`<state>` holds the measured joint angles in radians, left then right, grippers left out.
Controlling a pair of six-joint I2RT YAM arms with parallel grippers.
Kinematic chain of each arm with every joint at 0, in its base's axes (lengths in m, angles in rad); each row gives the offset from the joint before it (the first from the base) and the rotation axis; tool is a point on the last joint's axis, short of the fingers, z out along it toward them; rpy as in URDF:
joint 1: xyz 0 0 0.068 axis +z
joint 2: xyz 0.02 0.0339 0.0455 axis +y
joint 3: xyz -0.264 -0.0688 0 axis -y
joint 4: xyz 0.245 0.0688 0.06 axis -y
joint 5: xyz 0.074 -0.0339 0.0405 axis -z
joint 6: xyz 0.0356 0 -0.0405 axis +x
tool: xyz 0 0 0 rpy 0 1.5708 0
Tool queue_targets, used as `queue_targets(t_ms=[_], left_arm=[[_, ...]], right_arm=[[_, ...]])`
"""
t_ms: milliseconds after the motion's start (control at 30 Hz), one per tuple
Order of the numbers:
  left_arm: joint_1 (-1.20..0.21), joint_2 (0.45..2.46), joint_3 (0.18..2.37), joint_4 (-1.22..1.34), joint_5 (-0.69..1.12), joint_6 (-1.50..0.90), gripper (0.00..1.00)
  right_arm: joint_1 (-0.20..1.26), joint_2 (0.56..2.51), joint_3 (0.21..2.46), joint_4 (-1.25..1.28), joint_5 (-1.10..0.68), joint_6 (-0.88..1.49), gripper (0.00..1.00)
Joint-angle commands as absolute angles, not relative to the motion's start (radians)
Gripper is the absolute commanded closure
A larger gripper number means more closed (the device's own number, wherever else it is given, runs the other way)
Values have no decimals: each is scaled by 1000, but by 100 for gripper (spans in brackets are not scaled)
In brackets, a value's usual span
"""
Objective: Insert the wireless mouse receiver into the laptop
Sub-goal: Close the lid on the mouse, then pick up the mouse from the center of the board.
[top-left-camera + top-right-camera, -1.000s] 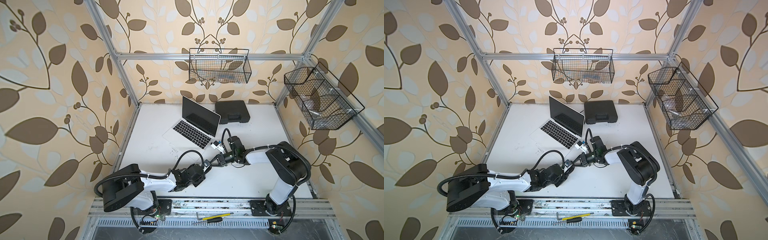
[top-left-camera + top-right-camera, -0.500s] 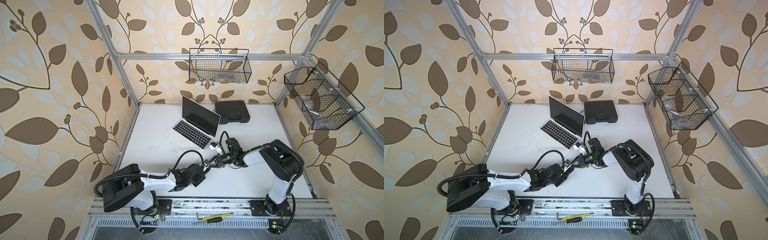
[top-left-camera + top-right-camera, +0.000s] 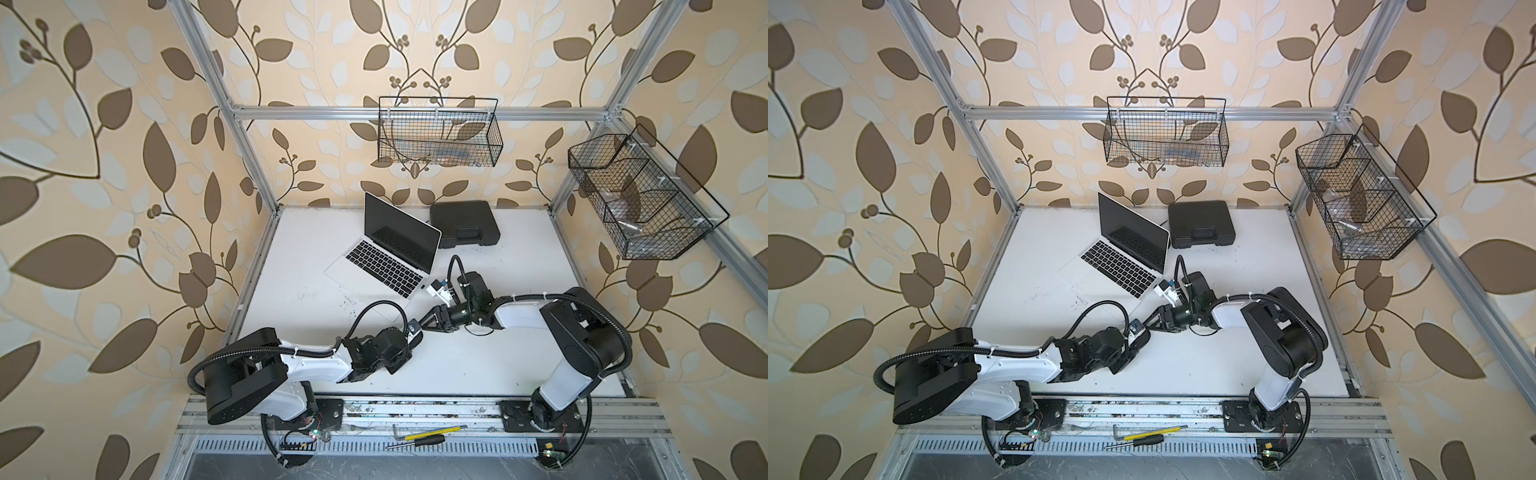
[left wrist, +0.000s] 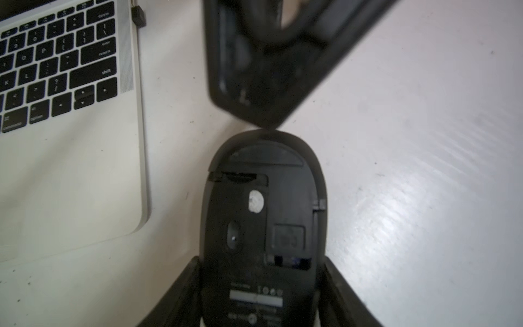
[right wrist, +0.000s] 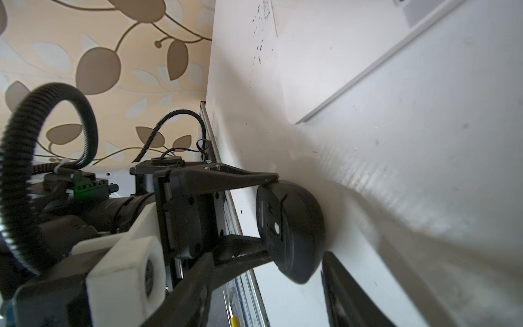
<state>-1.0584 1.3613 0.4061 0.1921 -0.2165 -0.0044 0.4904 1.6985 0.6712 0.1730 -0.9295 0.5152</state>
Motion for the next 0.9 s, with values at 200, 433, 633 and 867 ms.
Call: queue_targets(t_ms=[200, 433, 633, 867], left_arm=[[-1049, 1370, 423, 178, -189, -2, 60], [-1048, 1370, 426, 170, -182, -3, 60], [-1049, 1366, 427, 167, -178, -1, 60], [-1049, 1372, 428, 167, -167, 1, 61]], right_arm=[[523, 1698, 667, 128, -877, 464, 42], [523, 1619, 704, 14, -860, 385, 58], [542, 1671, 728, 46, -887, 395, 70], [559, 1737, 730, 73, -885, 406, 73]])
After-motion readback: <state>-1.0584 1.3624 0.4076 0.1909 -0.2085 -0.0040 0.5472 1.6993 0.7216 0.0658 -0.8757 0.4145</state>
